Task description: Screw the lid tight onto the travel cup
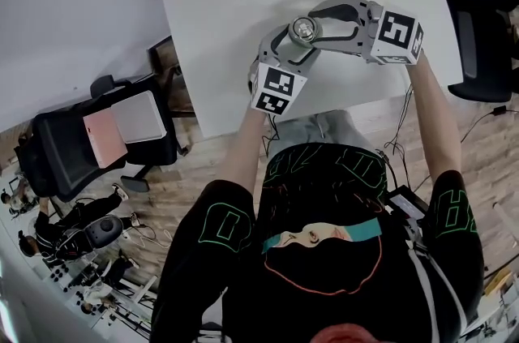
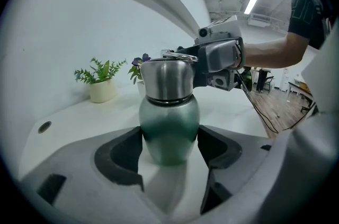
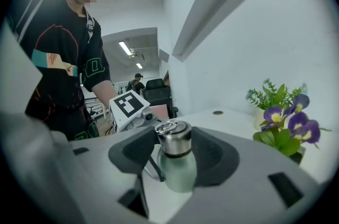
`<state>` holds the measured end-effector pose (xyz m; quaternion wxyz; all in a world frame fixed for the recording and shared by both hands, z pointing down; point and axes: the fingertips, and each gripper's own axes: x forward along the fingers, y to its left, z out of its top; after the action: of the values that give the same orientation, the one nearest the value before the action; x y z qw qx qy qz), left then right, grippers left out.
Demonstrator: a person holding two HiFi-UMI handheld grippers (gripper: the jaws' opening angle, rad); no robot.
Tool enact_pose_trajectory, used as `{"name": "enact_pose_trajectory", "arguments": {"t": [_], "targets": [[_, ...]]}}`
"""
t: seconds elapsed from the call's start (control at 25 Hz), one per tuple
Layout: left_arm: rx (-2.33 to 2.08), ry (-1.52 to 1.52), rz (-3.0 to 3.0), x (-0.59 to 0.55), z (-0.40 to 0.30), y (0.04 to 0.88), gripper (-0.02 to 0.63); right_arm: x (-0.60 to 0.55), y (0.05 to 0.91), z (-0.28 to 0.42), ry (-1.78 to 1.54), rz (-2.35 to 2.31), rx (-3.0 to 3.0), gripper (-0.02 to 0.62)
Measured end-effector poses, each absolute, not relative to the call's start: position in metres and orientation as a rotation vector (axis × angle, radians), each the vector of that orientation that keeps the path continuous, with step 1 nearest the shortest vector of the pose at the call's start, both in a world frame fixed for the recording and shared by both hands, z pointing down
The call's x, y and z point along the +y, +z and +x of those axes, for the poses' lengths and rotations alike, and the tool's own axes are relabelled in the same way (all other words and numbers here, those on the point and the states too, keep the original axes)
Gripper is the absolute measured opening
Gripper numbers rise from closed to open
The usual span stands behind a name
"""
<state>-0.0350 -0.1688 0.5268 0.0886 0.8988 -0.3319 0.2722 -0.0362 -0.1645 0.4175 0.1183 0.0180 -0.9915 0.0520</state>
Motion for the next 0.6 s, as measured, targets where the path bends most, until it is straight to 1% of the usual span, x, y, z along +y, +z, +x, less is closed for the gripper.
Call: {"name": "enact_pose_trajectory", "arguments": {"t": [0.2, 0.48, 0.6], "targets": [[-1.005, 0.817, 2.668, -0.1693, -0.0356, 0.5278, 0.336, -0.1642, 0.419, -0.0345, 0.168, 0.377, -2.94, 0.222], [-1.045, 0.803, 2.65, -0.1692, -0.0348, 0.5259, 0.336, -0.1597, 0.4185, -0.0354, 0.174, 1.048, -2.848, 0.225], [-1.046, 0.802, 2.649, -0.1694, -0.0348, 0.5262, 0.336, -0.1604, 0.4198, -0.0359, 0.185, 1.151, -2.831, 0.227]]}}
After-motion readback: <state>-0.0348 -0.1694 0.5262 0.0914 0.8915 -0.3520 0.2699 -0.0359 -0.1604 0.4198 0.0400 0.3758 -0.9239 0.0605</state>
